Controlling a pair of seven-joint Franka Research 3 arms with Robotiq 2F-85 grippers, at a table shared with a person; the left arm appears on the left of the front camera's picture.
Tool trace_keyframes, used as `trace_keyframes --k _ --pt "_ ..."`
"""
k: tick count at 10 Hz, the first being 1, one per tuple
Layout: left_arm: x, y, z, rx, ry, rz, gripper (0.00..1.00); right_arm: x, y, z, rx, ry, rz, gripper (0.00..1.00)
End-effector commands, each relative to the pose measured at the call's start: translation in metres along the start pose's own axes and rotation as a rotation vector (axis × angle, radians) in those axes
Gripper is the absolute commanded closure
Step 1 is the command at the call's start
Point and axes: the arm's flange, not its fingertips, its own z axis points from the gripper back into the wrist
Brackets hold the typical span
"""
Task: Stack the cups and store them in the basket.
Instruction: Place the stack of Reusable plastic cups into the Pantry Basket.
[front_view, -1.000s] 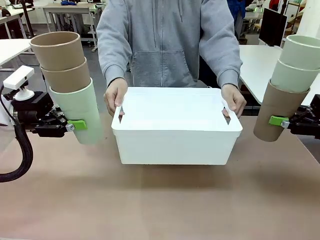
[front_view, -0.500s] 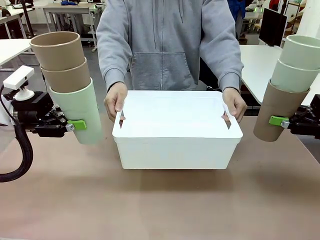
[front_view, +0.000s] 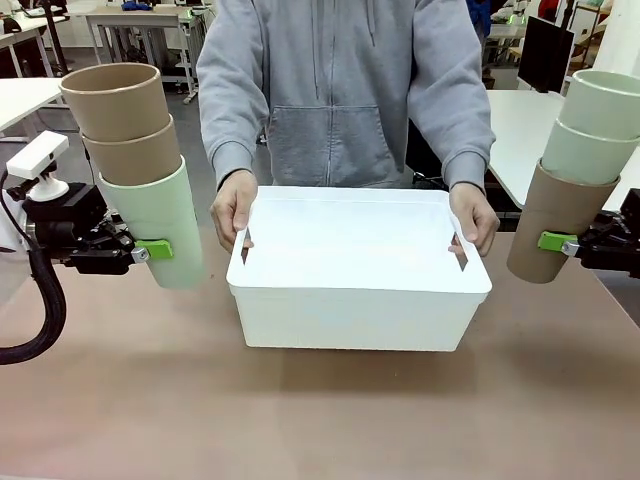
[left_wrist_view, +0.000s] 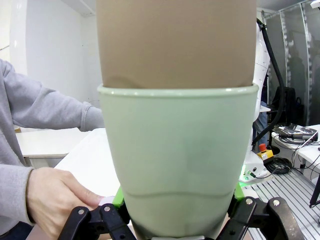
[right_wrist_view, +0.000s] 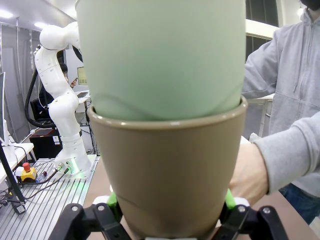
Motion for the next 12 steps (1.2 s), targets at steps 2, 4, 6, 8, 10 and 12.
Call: trace_keyframes --k 2,4,6,8,10,12 --pt "0.003 0.000 -0.001 -0.005 -0.007 -0.012 0.15 0.004 0.001 0.001 -0.001 -0.003 0.016 0.16" --pt "0.003 0.000 -0.001 -0.005 -0.007 -0.012 0.15 0.004 0.001 0.001 -0.001 -0.003 0.016 0.16" --pt "0.003 0.000 -0.001 -0.005 -0.007 -0.012 0.15 0.004 0.001 0.001 -0.001 -0.003 0.016 0.16" --pt "0.003 0.000 -0.001 -0.005 -0.007 -0.012 0.15 0.015 0.009 -0.005 -0.022 0.043 0.019 0.16" --pt "0.003 0.000 -0.001 -0.005 -0.007 -0.012 0.15 0.042 0.019 -0.025 -0.031 0.122 0.032 0.16" --pt "0.003 0.000 -0.001 -0.005 -0.007 -0.012 0.15 0.066 0.022 -0.058 -0.041 0.249 0.029 0.16"
